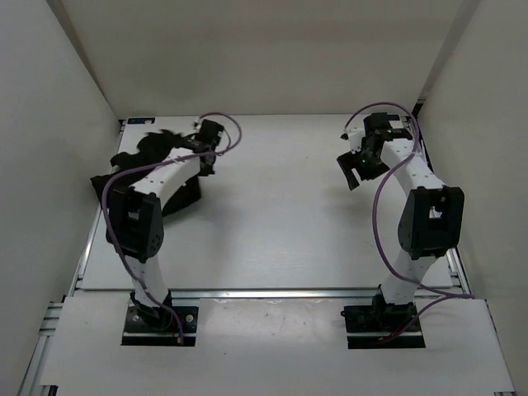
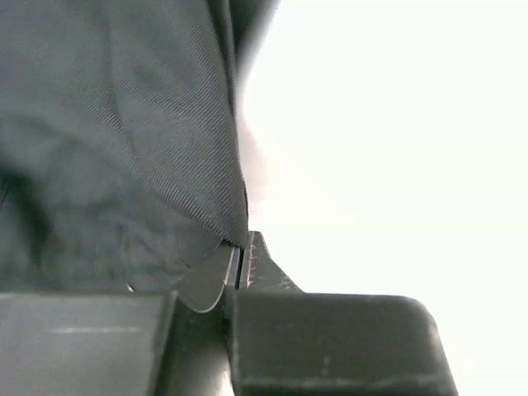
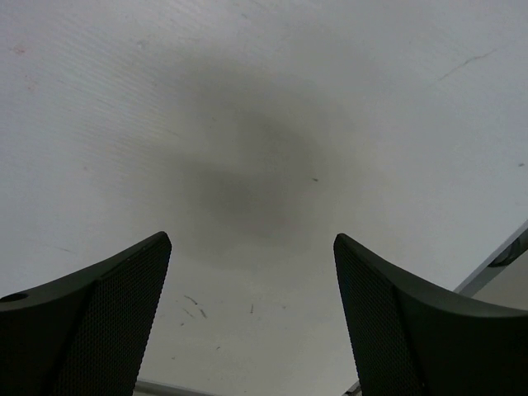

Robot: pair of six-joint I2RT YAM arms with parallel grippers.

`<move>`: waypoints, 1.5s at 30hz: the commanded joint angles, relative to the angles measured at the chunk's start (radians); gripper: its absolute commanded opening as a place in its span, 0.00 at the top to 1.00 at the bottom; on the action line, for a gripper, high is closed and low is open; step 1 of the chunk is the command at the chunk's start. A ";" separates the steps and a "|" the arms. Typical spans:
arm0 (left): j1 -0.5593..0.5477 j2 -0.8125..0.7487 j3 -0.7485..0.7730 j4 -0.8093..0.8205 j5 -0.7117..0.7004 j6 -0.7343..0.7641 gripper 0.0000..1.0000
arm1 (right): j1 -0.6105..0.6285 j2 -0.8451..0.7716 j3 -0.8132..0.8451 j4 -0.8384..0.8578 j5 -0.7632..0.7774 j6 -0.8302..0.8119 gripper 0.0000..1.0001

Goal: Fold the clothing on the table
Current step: Move the skirt to the center of the board, then fold the skirt

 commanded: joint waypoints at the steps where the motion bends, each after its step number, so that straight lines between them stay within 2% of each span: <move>1: -0.148 -0.189 -0.089 0.196 0.340 -0.018 1.00 | -0.013 -0.084 -0.047 0.015 0.000 0.072 0.16; 3: -0.216 -0.210 -0.198 0.315 0.525 -0.074 0.99 | -0.025 -0.121 -0.111 0.018 -0.029 0.109 0.15; 4: -0.266 -0.206 -0.265 0.381 0.571 -0.093 0.94 | -0.044 -0.130 -0.133 0.018 -0.029 0.122 0.16; 5: -0.319 -0.203 -0.295 0.408 0.677 -0.111 0.79 | -0.056 -0.155 -0.157 0.012 -0.041 0.138 0.16; 6: -0.343 -0.172 -0.327 0.434 0.740 -0.122 0.37 | -0.067 -0.157 -0.190 0.012 -0.055 0.153 0.16; 7: -0.394 -0.151 -0.336 0.434 0.779 -0.128 0.02 | -0.080 -0.182 -0.220 0.009 -0.055 0.155 0.16; 8: -0.431 -0.147 -0.312 0.410 0.773 -0.124 0.01 | -0.087 -0.205 -0.239 0.012 -0.069 0.155 0.16; 10: -0.471 -0.230 -0.312 0.374 0.628 -0.107 0.02 | -0.082 -0.242 -0.288 0.015 -0.069 0.158 0.16; 12: -0.451 -0.387 -0.370 0.483 0.589 -0.110 0.01 | -0.067 -0.293 -0.337 0.030 -0.070 0.153 0.14; 15: -0.304 -0.659 -0.531 0.690 0.584 -0.208 0.01 | -0.019 -0.334 -0.380 0.039 -0.098 0.156 0.14; 16: -0.217 -0.736 -0.574 0.713 0.619 -0.225 0.01 | -0.002 -0.338 -0.383 0.039 -0.118 0.162 0.13; 17: -0.131 -0.781 -0.606 0.682 0.647 -0.239 0.01 | 0.013 -0.338 -0.372 0.039 -0.126 0.175 0.13; 19: -0.043 -0.801 -0.622 0.565 0.655 -0.193 0.02 | 0.021 -0.341 -0.353 0.035 -0.225 0.205 0.12; 21: 0.053 -0.799 -0.657 0.468 0.682 -0.161 0.01 | 0.022 -0.319 -0.333 0.029 -0.320 0.239 0.11; 23: 0.086 -0.776 -0.698 0.417 0.724 -0.148 0.01 | 0.021 -0.287 -0.313 0.018 -0.417 0.273 0.09; 25: 0.061 -0.754 -0.721 0.420 0.731 -0.136 0.01 | 0.004 -0.227 -0.287 0.022 -0.481 0.316 0.09; 27: -0.009 -0.709 -0.732 0.427 0.696 -0.112 0.01 | -0.024 -0.191 -0.267 0.038 -0.510 0.357 0.10; 29: -0.029 -0.619 -0.729 0.407 0.707 -0.096 0.01 | -0.068 -0.178 -0.270 0.065 -0.556 0.408 0.11; 35: -0.060 -0.510 -0.700 0.354 0.629 -0.046 0.01 | -0.055 -0.230 -0.346 0.079 -0.549 0.389 0.12; 41: -0.009 -0.519 -0.763 0.457 0.635 -0.069 0.02 | -0.074 -0.273 -0.398 0.064 -0.561 0.371 0.12; 45: -0.005 -0.479 -0.803 0.535 0.656 -0.090 0.01 | -0.138 -0.270 -0.418 0.050 -0.555 0.354 0.14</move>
